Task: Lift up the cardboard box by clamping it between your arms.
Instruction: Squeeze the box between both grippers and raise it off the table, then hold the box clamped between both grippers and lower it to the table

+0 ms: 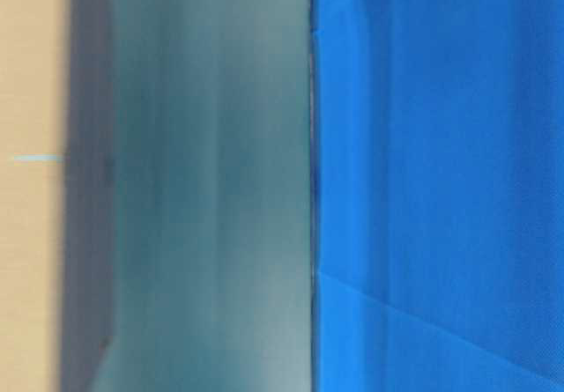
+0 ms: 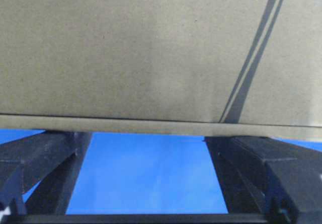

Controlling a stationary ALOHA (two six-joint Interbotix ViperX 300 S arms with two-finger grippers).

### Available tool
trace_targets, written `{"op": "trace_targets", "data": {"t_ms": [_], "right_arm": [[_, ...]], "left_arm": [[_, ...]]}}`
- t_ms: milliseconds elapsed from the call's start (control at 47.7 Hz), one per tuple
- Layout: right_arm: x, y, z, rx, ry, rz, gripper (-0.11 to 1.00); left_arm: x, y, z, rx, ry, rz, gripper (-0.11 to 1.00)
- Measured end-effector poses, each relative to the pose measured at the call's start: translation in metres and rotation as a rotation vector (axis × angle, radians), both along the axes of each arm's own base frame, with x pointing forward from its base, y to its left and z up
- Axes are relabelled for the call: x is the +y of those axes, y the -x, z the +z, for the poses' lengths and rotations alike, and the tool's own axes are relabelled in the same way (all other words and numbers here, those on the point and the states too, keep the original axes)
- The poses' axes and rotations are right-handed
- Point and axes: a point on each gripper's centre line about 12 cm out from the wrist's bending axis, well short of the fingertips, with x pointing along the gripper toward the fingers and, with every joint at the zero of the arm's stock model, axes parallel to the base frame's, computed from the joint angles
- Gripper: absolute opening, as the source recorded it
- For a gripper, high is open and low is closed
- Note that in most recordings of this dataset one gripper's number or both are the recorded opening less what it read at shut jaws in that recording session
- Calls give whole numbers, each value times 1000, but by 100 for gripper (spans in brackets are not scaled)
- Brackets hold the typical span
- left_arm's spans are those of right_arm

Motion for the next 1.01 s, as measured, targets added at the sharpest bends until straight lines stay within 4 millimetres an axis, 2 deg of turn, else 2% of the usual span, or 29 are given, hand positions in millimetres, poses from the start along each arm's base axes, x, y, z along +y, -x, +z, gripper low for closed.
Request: {"op": "trace_targets", "data": {"t_ms": [84,231,734,817,922,1006], "right_arm": [[0,1,12,-6,0,1,100],[0,1,20,-6,0,0,100],[-1,2,16,5,0,-2,100],[-1,3,5,23,-1,-2,100],[-1,4,-15,40,-1,-2,100],[-1,6,-38,57,-2,-3,100]], "left_arm": [[0,1,14,-12,1,1,87],[0,1,27,-23,1,3,87],[1,0,26,-14,0,5,87],[1,-1,14,15,3,5,87],[1,-6,-11,46,4,2,87],[1,-10,-31,52,4,2,87]]}}
